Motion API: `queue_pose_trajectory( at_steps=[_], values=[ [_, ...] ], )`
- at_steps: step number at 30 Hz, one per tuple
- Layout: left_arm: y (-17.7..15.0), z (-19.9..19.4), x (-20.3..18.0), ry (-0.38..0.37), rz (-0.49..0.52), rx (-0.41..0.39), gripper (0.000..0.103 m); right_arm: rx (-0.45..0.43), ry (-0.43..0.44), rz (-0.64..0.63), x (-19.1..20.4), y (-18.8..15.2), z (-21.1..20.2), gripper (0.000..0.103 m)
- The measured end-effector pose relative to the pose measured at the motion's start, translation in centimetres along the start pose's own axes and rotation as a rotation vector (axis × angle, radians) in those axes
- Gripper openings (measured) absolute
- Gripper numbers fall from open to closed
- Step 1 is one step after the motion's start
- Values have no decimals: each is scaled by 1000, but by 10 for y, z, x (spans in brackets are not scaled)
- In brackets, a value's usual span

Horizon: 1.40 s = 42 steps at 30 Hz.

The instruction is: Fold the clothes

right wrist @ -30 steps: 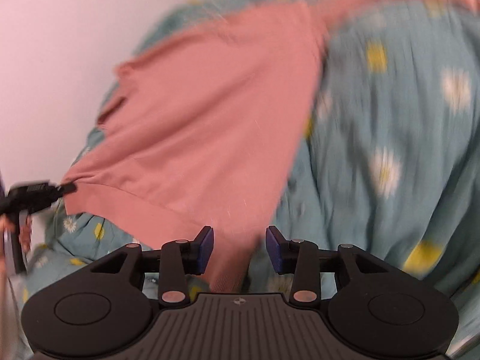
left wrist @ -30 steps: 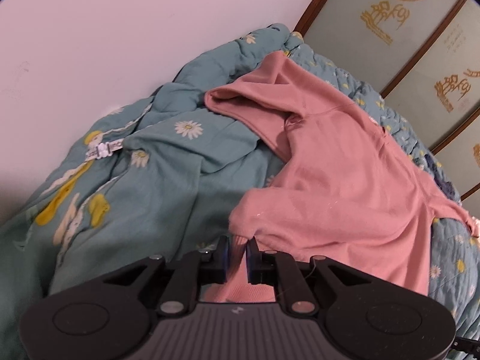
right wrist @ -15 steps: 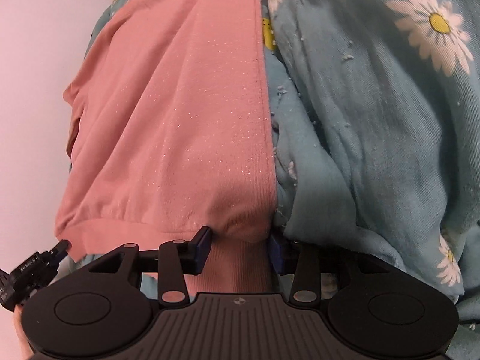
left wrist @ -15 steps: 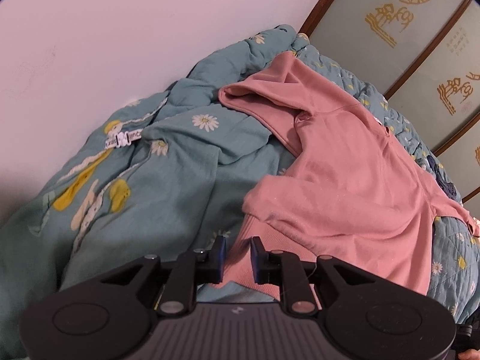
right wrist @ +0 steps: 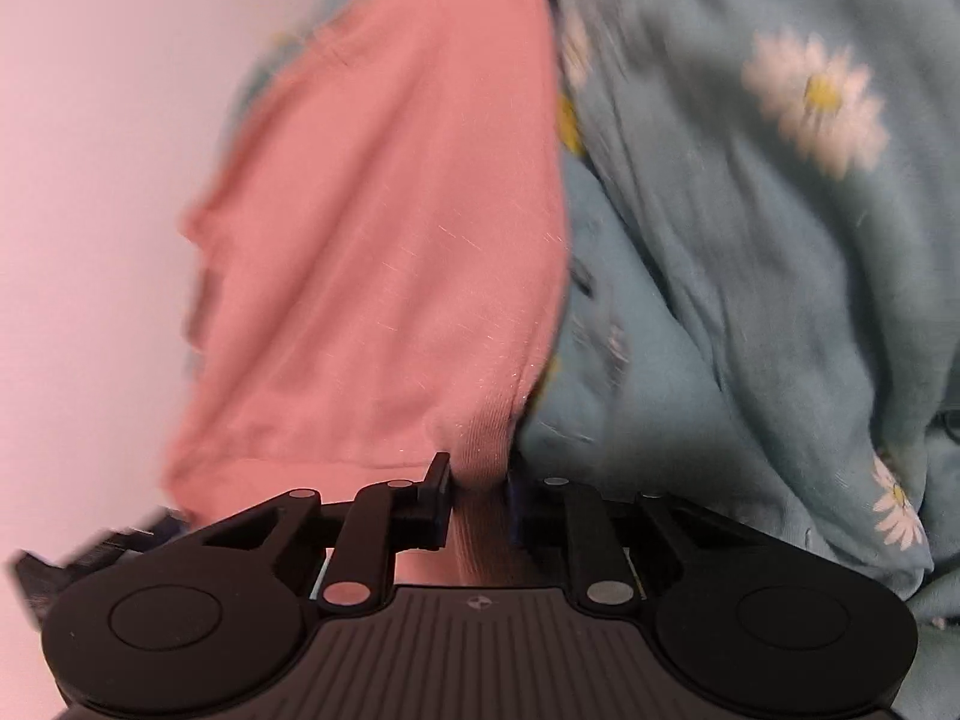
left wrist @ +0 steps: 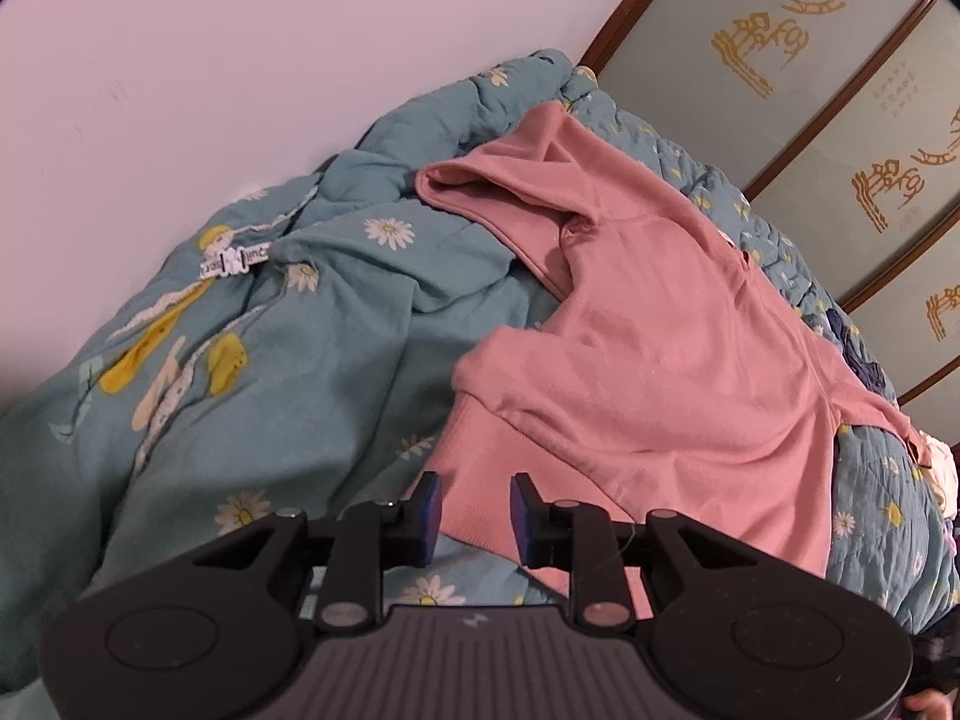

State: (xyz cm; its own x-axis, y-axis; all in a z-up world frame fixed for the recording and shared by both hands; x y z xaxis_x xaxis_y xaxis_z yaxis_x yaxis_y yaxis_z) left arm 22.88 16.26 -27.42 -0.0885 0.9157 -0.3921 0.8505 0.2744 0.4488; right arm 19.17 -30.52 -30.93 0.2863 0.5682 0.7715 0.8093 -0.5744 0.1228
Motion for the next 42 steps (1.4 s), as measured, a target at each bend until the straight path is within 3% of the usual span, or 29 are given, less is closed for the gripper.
queue_pose_trajectory(
  at_steps=[3,5,7,9,12,13,16,19,22,25,28,30,35,38,42],
  values=[
    [-3,-1,0,-5,-2,9,27,-15,163,31,15,-2,-23,21],
    [-6,-1,0,-1,-3,9,27,3,177,57,12,-3,-21,26],
    [-7,0,0,-2,-11,9,27,53,108,61,4,-7,-9,40],
    [-9,2,-3,-34,-36,-2,27,110,-31,26,-7,-13,12,40],
    [-14,4,-8,-72,-50,-20,27,146,-44,0,-5,-18,25,38],
    [-16,5,-10,-77,-45,-25,28,143,-24,-7,-2,-19,25,31],
    [-19,7,-12,-88,-17,-47,40,81,40,-1,6,-12,15,23],
    [-21,9,-9,-174,-84,-63,42,44,43,0,7,-3,9,9],
    [-18,8,-2,-257,-176,-82,44,29,-20,-19,2,0,6,8],
    [-18,8,5,-298,-252,-80,46,-11,-24,-44,8,2,1,7],
    [-18,6,9,-338,-295,-82,47,-134,81,-57,26,13,-42,6],
    [-17,5,9,-355,-300,-87,49,-211,105,-68,27,18,-74,6],
    [-20,13,0,-315,-248,-38,51,-375,28,-72,-1,31,-148,7],
    [-29,22,-19,-311,-143,50,51,-354,42,-8,-18,30,-149,7],
    [-49,36,-57,-296,52,168,51,-333,0,-50,-14,34,-139,7]
  ],
)
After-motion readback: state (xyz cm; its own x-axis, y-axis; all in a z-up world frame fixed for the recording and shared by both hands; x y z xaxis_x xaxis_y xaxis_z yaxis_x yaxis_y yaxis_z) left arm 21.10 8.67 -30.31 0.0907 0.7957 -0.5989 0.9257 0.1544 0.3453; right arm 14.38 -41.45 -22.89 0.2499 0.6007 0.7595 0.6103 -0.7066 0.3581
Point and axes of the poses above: each gripper's, at about its wrist camera, not at the fingertips, and z roughly the way its jaws point, x to its left, y to its top, the point moved 10 cm from there along z, roughly the way its jaws point, and after that the axes turned 2 degrees about z, right-handed, at the moved point
